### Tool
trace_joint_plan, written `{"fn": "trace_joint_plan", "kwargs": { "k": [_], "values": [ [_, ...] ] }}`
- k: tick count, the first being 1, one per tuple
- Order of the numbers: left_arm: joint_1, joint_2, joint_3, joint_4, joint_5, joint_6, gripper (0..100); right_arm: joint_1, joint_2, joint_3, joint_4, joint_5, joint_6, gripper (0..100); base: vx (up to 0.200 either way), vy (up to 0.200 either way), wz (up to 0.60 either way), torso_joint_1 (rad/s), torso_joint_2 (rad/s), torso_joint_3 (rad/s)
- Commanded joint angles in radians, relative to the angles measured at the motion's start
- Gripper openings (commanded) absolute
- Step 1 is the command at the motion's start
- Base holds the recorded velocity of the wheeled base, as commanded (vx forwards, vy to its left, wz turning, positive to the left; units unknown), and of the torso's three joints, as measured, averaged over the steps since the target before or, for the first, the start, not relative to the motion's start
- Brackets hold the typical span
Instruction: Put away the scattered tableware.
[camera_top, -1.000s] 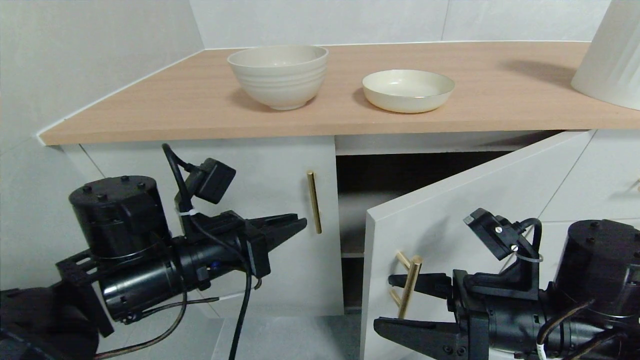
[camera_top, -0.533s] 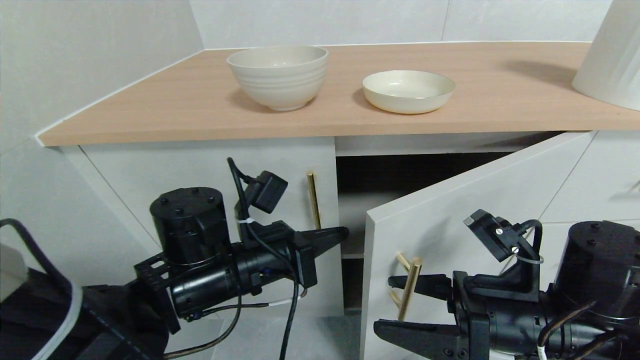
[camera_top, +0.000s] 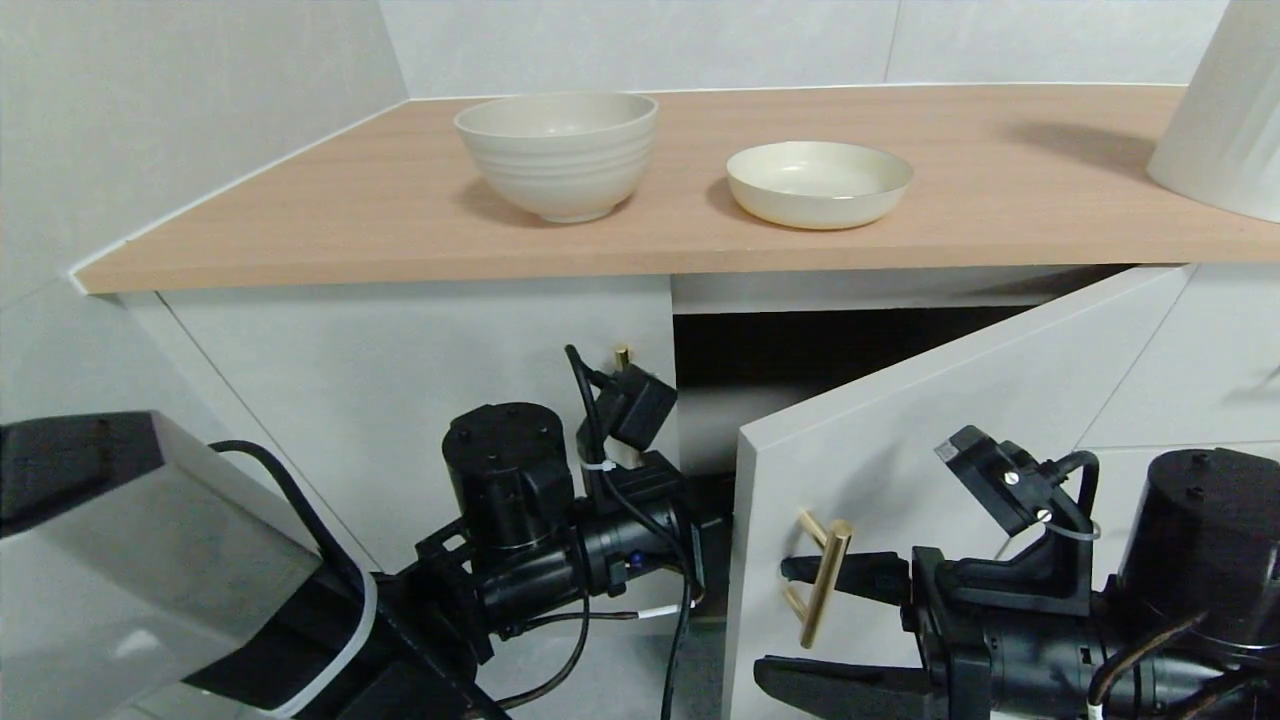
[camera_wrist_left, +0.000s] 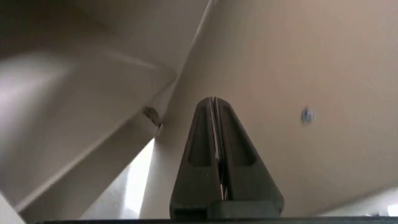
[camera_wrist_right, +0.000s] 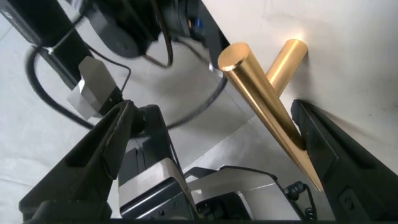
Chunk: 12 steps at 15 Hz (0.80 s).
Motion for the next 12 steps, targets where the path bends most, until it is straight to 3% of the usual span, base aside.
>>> {"fn": "trace_joint_plan", "kwargs": {
  "k": [1,7,12],
  "values": [
    [-0.015,0.008,0.013,-0.009,0.0,-0.001,0,-0.022,-0.016,0.002,-0.003,-0.011,-0.002,100,0.0,0.0,0.0,0.0,0.0,0.0],
    [-0.054,-0.015,0.044,-0.032,-0.002,-0.001,0,-0.115,-0.043,0.027,-0.003,-0.017,-0.003,100,0.0,0.0,0.0,0.0,0.0,0.0],
    [-0.061,-0.015,0.056,-0.031,-0.002,-0.001,0,-0.138,-0.163,0.16,-0.003,-0.017,-0.002,100,0.0,0.0,0.0,0.0,0.0,0.0]
  ]
}}
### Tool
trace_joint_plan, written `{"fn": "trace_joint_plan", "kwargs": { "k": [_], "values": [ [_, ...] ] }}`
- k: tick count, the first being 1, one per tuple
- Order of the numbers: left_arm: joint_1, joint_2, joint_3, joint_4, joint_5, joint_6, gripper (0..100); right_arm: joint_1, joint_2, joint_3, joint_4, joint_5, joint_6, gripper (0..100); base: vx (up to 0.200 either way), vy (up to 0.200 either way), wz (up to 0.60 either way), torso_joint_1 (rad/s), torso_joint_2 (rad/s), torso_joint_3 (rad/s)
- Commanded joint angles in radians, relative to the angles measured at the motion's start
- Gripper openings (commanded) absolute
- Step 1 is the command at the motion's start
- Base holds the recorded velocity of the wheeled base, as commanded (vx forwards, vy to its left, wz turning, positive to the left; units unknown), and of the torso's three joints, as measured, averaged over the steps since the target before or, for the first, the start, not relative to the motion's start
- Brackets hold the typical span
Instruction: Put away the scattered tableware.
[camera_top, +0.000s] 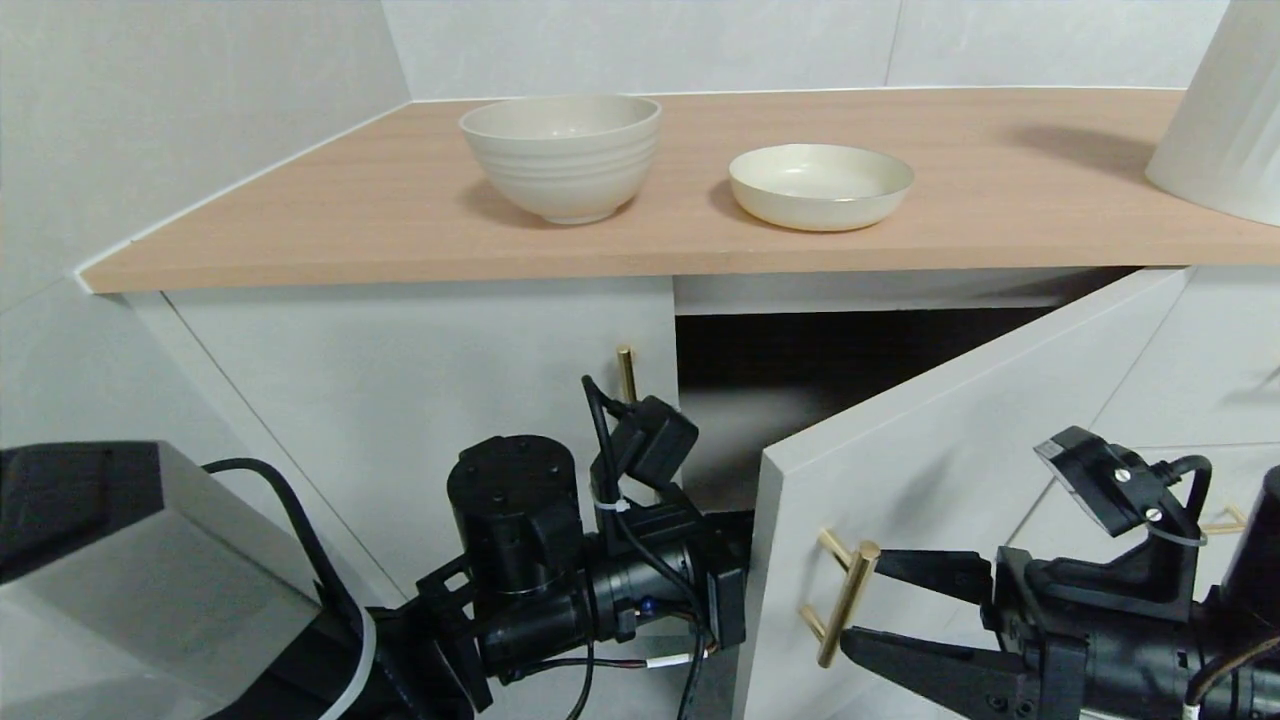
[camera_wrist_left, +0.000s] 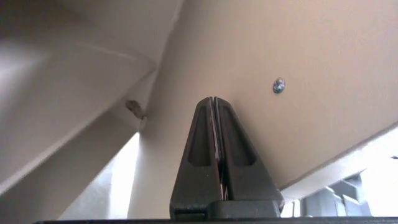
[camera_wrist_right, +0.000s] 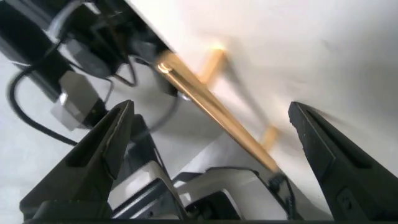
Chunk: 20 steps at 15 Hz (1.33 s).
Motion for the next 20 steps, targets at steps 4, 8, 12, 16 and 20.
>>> {"fn": "trace_joint_plan", "kwargs": {
  "k": [4,8,12,16,20],
  "values": [
    [-0.008,-0.004,-0.022,0.009,0.004,-0.001,0,0.003,-0.093,0.062,0.004,0.005,-0.001,100,-0.15,0.0,0.0,0.002,0.0,0.002],
    [-0.01,0.014,-0.078,0.056,0.004,-0.001,0,0.006,-0.105,0.063,0.004,0.003,-0.001,100,-0.15,0.0,0.0,0.001,0.0,0.001],
    [0.004,0.145,-0.256,0.178,0.004,-0.004,0,-0.008,-0.115,0.062,0.004,0.003,-0.001,100,0.0,0.0,0.0,0.0,0.0,0.0],
    [0.006,0.151,-0.308,0.205,0.01,-0.004,0,-0.013,-0.142,0.066,0.005,0.003,-0.001,100,0.0,0.0,0.0,0.0,0.0,0.0],
    [0.006,0.139,-0.319,0.213,0.012,-0.006,0,-0.013,-0.144,0.066,0.005,0.003,-0.001,100,-0.2,0.0,0.0,0.004,0.01,-0.001]
  ]
}}
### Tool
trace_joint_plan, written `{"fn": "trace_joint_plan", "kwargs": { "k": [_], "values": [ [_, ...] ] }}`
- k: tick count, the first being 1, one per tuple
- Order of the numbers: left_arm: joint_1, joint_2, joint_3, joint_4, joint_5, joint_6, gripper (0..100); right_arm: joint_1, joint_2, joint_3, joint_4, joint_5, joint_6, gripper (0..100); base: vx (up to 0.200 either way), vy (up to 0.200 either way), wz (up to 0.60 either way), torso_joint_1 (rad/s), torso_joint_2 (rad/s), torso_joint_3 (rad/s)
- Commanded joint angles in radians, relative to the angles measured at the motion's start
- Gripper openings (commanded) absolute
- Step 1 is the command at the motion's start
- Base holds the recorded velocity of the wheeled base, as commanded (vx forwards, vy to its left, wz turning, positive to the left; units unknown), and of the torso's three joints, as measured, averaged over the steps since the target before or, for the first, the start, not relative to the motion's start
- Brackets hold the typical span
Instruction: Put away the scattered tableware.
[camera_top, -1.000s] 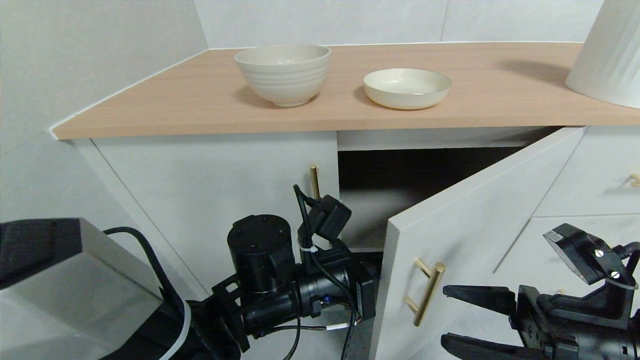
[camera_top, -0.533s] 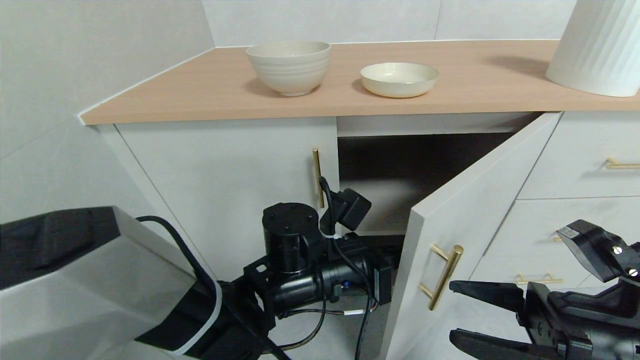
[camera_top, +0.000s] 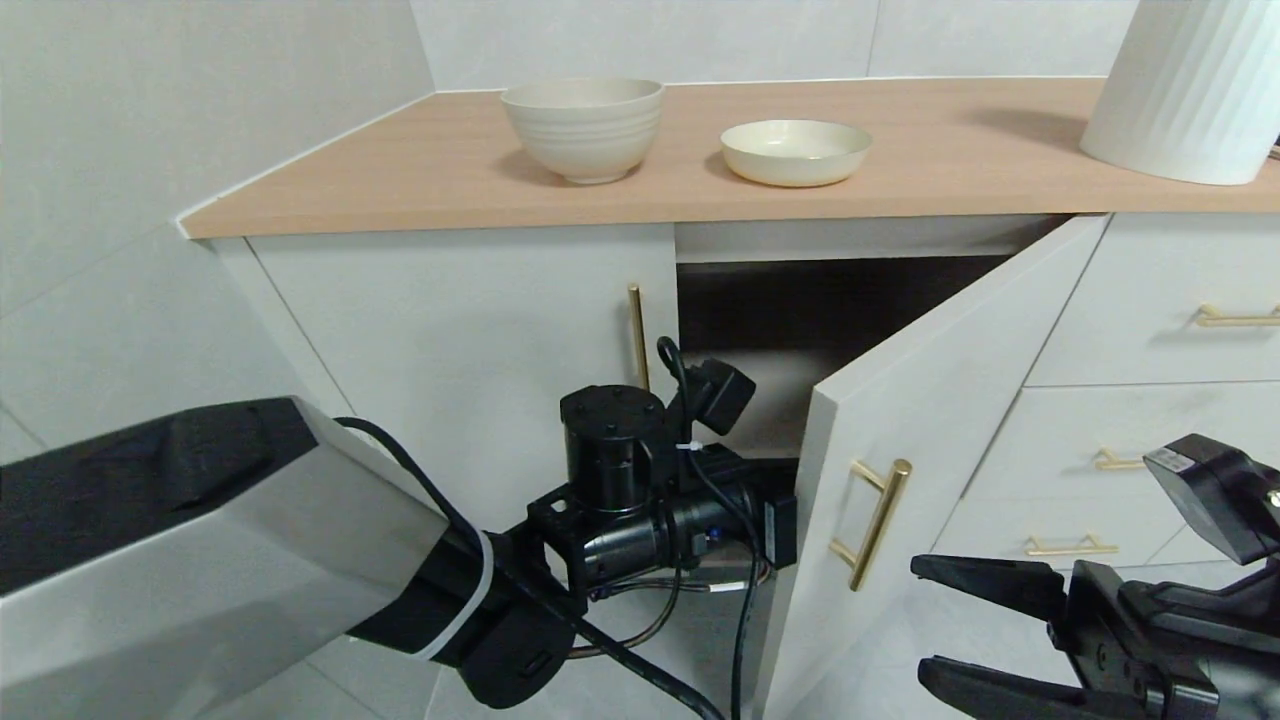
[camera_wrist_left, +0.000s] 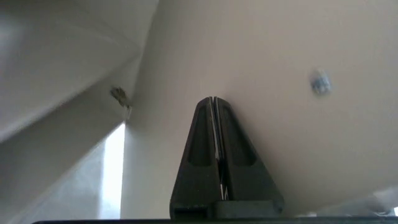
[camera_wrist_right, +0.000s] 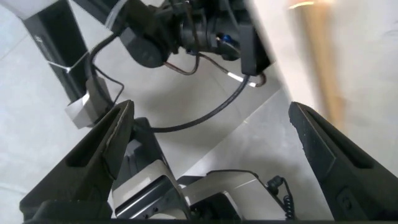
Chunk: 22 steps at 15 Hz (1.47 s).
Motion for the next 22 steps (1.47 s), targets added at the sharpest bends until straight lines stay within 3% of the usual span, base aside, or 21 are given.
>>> {"fn": "trace_joint_plan", "kwargs": {
  "k": [1,7,11,13,15,16,17,19,20,21,22],
  "values": [
    [-0.001,0.012,-0.018,0.015,-0.004,-0.001,0,0.0,0.0,0.001,0.0,0.001,0.0,100,0.0,0.0,0.0,0.0,0.0,0.0],
    [0.044,0.121,-0.17,0.041,-0.004,-0.001,0,0.0,-0.003,0.002,0.0,0.001,0.0,100,0.0,0.0,0.0,0.0,0.0,0.0],
    [0.039,0.089,-0.151,0.033,0.018,-0.001,0,0.0,-0.059,-0.03,0.002,0.001,0.0,100,0.0,0.0,0.0,0.0,0.0,0.0],
    [0.005,0.041,-0.104,0.033,0.024,-0.001,0,0.0,-0.129,-0.077,0.033,0.002,0.0,100,0.0,0.0,0.0,0.0,0.0,0.0],
    [-0.038,0.03,-0.095,0.038,0.024,-0.001,0,0.002,-0.233,-0.182,0.211,0.002,0.0,100,0.0,0.0,0.0,0.0,0.0,0.0],
    [-0.075,0.029,-0.098,0.039,0.026,-0.001,0,0.003,-0.313,-0.274,0.376,0.002,0.0,100,0.0,0.0,0.0,0.0,0.0,0.0],
    [-0.107,0.03,-0.099,0.039,0.026,-0.001,0,0.003,-0.345,-0.32,0.453,0.002,-0.002,100,0.0,0.0,0.0,0.0,0.0,0.0],
    [-0.18,0.053,-0.109,0.05,0.026,-0.001,0,0.003,-0.39,-0.399,0.545,0.002,-0.017,100,0.0,0.0,0.0,0.0,0.0,0.0],
    [-0.191,0.058,-0.113,0.054,0.026,-0.001,0,0.003,-0.395,-0.41,0.554,0.002,-0.02,100,0.0,0.0,0.0,0.0,0.0,0.0],
    [-0.26,0.082,-0.148,0.068,0.026,-0.001,0,0.003,-0.421,-0.525,0.639,0.002,-0.026,100,0.0,0.0,0.0,0.0,0.0,0.0],
    [-0.283,0.086,-0.155,0.07,0.026,-0.001,0,0.003,-0.428,-0.562,0.669,0.002,-0.026,100,0.0,0.0,0.0,0.0,0.0,0.0]
  ]
}}
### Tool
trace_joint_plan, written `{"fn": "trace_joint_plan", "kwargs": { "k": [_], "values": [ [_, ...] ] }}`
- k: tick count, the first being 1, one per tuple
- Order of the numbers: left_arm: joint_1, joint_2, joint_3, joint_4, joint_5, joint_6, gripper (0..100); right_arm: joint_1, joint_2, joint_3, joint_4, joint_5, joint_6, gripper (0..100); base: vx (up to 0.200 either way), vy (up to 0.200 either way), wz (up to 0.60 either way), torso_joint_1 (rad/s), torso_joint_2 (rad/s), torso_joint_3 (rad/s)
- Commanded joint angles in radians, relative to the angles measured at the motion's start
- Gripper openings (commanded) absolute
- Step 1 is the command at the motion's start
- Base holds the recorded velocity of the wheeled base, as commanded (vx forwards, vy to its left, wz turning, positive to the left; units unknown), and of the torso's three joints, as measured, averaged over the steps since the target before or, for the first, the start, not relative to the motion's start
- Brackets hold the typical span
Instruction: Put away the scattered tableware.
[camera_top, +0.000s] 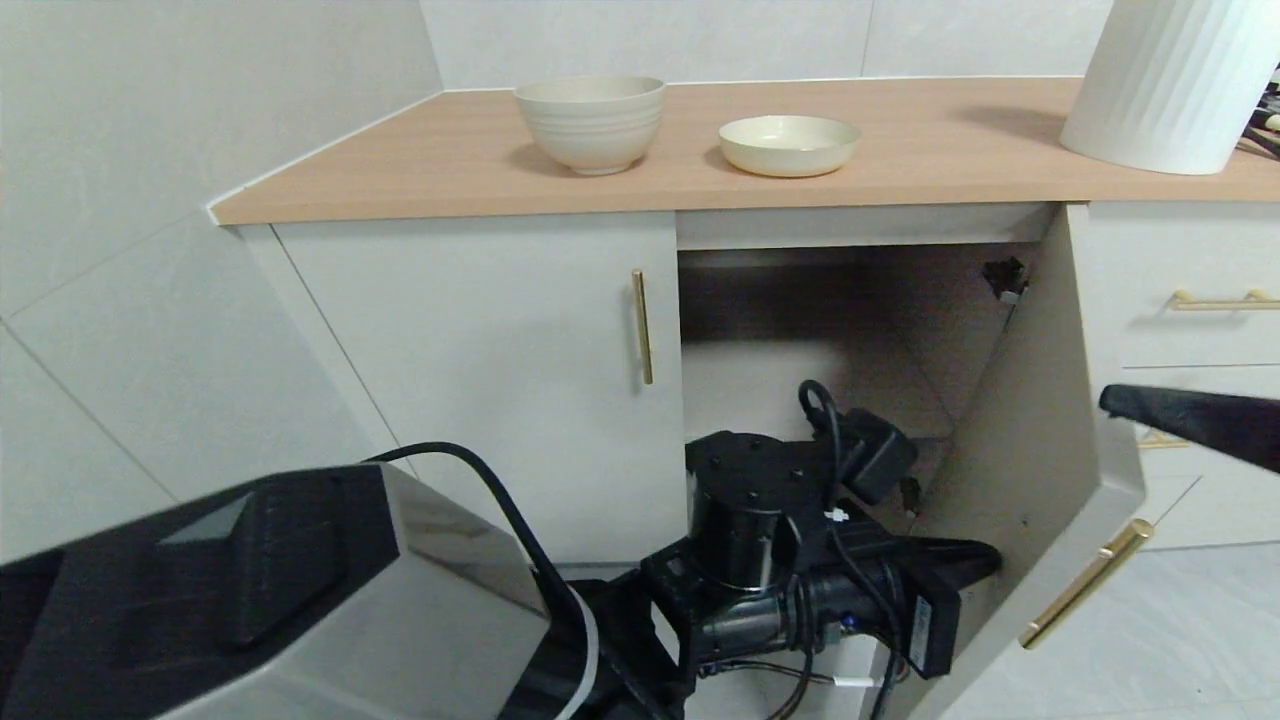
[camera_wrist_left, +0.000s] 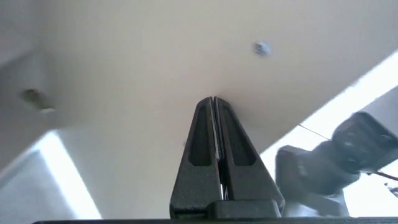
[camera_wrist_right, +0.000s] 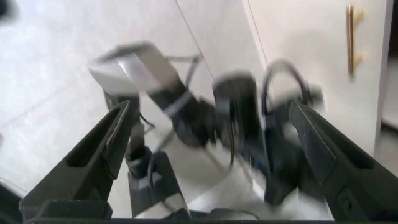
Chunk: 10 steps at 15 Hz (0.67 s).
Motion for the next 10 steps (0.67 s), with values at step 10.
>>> {"fn": "trace_joint_plan", "kwargs": {
  "k": [10],
  "values": [
    [0.081,-0.217,0.163,-0.033,0.148,0.004,0,-0.006,0.148,-0.119,0.142,-0.011,-0.004,100,0.0,0.0,0.0,0.0,0.0,0.0]
  ]
}}
